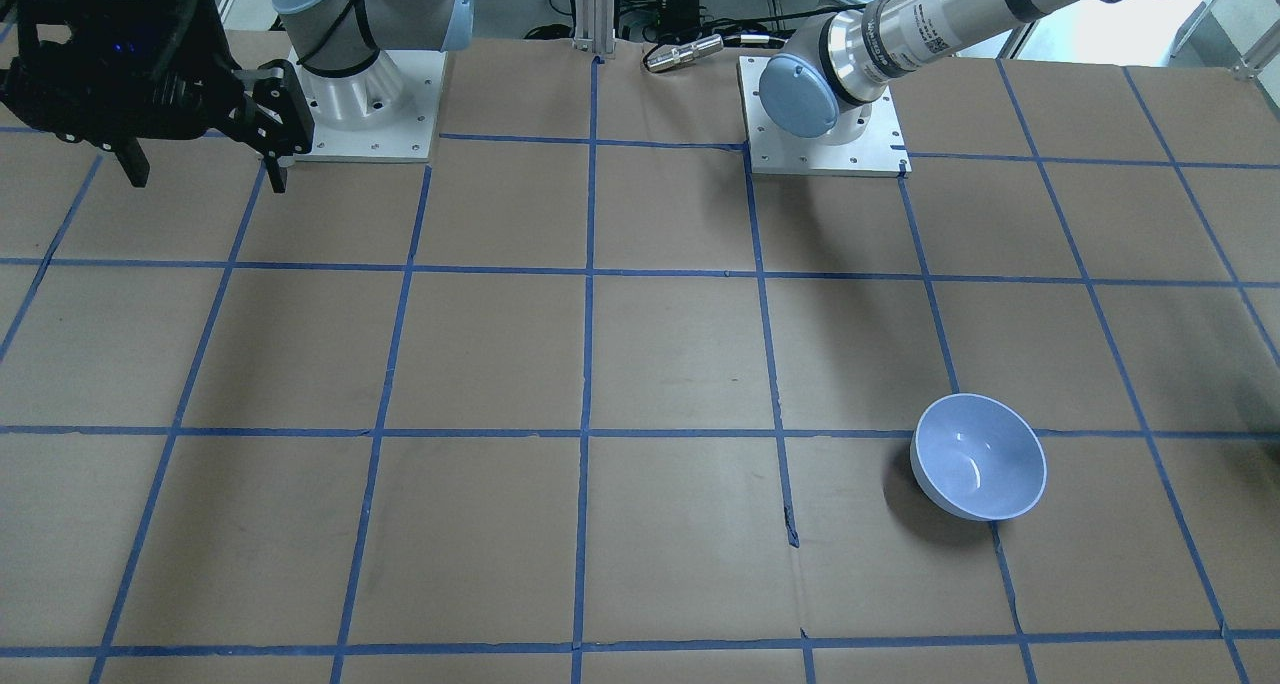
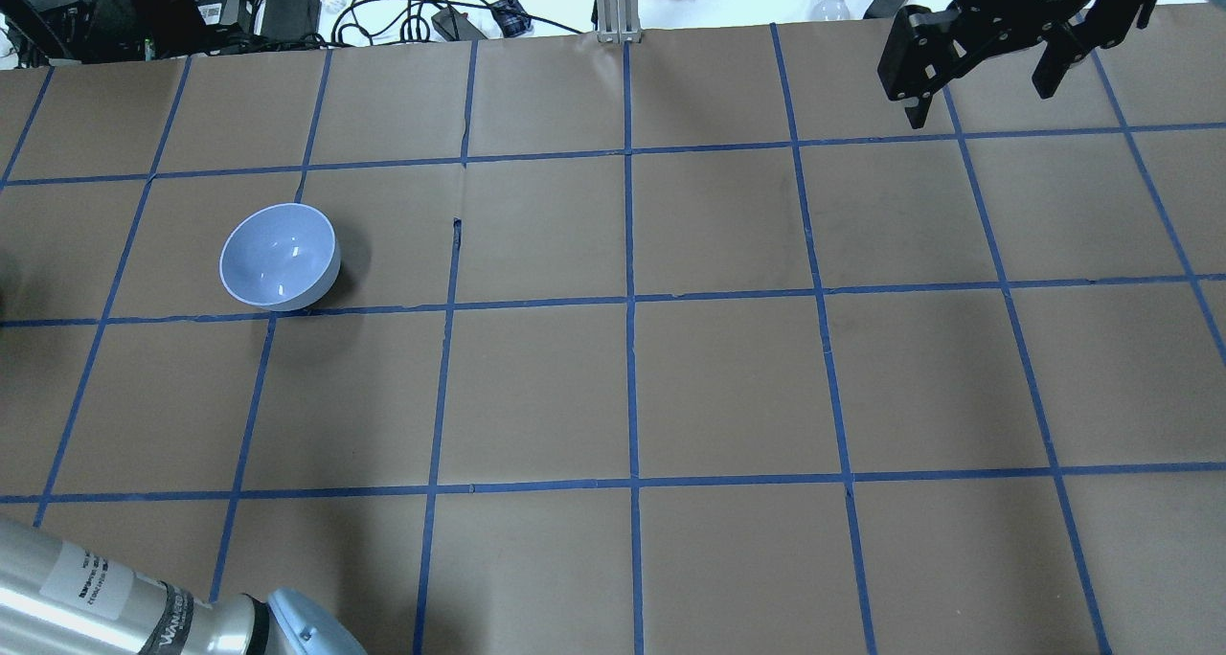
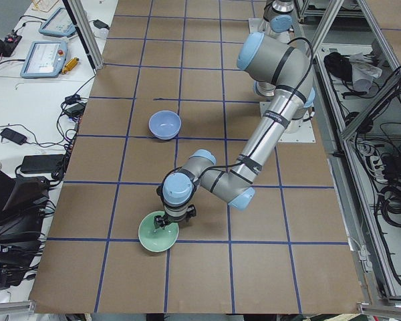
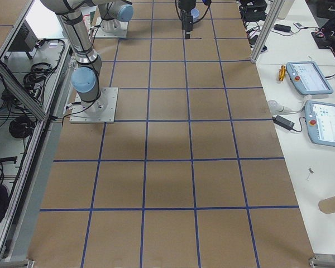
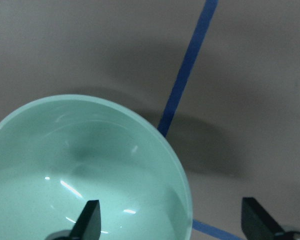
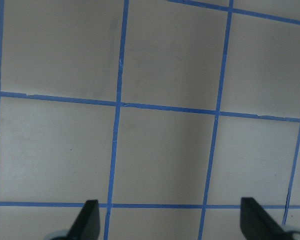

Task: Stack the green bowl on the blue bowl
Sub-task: 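Lower the left gripper and grasp the rim of the pale green bowl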

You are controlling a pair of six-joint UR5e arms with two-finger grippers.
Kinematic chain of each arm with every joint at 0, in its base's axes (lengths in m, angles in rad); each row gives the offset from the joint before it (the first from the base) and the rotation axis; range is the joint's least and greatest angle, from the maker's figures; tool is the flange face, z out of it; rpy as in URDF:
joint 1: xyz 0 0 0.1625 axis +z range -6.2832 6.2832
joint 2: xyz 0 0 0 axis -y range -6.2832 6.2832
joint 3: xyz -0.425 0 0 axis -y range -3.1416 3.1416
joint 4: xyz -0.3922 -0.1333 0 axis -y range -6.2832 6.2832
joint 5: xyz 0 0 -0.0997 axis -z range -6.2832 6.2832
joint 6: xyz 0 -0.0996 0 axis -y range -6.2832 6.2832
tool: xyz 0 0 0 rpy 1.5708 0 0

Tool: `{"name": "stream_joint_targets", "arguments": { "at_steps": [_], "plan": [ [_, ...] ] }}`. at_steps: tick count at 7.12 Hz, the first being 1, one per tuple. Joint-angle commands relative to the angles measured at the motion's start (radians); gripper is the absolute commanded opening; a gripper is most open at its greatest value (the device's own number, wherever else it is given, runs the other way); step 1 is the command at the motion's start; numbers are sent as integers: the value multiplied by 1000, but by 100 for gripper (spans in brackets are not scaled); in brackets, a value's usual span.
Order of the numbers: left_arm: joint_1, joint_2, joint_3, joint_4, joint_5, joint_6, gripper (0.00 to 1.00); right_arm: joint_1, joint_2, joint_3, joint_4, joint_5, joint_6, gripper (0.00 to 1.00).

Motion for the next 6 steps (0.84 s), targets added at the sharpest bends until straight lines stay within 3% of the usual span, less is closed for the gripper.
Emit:
{"name": "stream_joint_targets", "arguments": {
  "at_steps": [1, 6],
  "plan": [
    [0, -22, 6, 2, -6, 11, 100, 0, 0, 0, 0, 0, 0, 100],
    [0, -73, 36, 32, -2, 9, 100, -1, 0, 0, 0, 0, 0, 100]
  ]
}}
